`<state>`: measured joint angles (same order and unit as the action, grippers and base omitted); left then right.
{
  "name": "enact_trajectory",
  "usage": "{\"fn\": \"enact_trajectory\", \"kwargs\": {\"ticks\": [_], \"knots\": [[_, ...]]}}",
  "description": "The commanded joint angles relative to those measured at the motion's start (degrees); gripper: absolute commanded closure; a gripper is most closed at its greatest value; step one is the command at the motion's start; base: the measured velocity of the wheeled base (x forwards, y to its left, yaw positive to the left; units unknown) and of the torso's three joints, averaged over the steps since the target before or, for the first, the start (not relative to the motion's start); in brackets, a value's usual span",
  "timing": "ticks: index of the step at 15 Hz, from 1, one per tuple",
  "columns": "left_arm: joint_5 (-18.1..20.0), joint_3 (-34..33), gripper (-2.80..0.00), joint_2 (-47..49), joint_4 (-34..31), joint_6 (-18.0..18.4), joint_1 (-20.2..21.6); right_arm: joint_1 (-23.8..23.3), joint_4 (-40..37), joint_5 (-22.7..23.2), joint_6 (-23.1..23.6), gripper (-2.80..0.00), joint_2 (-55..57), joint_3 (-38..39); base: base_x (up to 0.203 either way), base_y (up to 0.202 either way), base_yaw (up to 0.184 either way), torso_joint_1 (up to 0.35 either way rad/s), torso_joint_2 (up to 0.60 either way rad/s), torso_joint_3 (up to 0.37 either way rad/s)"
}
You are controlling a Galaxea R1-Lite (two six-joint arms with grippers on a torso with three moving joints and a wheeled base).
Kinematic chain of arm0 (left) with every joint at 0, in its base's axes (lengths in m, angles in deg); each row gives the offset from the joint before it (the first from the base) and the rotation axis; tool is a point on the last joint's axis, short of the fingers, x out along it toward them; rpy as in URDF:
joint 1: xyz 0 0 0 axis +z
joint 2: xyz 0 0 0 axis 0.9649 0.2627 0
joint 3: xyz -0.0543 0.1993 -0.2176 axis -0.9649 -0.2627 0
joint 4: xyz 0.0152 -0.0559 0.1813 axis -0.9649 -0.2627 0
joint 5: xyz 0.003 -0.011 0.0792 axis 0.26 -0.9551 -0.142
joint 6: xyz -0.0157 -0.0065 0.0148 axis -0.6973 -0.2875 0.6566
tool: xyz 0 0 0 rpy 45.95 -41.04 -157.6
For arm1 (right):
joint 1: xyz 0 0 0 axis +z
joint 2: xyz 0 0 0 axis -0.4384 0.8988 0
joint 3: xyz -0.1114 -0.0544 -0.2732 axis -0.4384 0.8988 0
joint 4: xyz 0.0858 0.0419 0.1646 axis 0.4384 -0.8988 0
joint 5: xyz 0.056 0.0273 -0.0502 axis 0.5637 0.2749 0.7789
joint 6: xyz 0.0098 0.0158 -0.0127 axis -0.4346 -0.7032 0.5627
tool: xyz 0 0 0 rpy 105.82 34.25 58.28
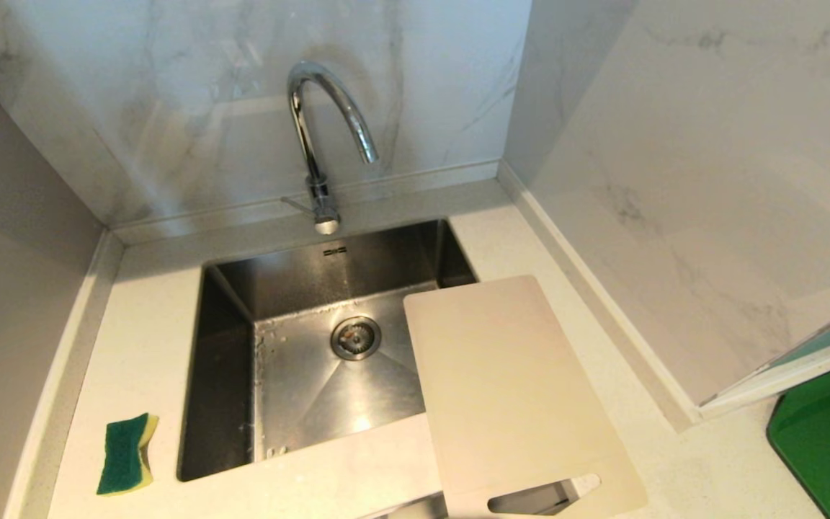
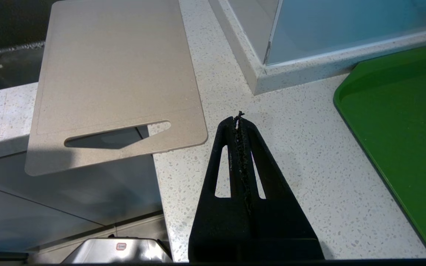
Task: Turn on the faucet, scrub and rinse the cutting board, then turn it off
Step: Turn on the tap
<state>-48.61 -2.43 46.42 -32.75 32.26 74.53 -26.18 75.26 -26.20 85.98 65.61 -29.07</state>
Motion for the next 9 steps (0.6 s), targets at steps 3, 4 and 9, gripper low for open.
{"fn": "enact_trajectory", "kwargs": {"ticks": [3, 4, 9], "knots": [[0.0, 0.0, 0.00, 0.1, 0.0, 0.0, 0.0, 0.0, 0.0, 0.0, 0.0, 0.00, 0.0, 0.1, 0.000, 0.000, 0.000, 0.000, 0.00, 0.000], [0.0, -0.1, 0.00, 0.1, 0.1, 0.1, 0.0, 0.0, 0.0, 0.0, 0.0, 0.00, 0.0, 0.1, 0.000, 0.000, 0.000, 0.000, 0.00, 0.000], [0.2, 0.6, 0.00, 0.5, -2.2, 1.3, 0.0, 0.0, 0.0, 0.0, 0.0, 0.00, 0.0, 0.1, 0.000, 0.000, 0.000, 0.000, 0.00, 0.000]]}}
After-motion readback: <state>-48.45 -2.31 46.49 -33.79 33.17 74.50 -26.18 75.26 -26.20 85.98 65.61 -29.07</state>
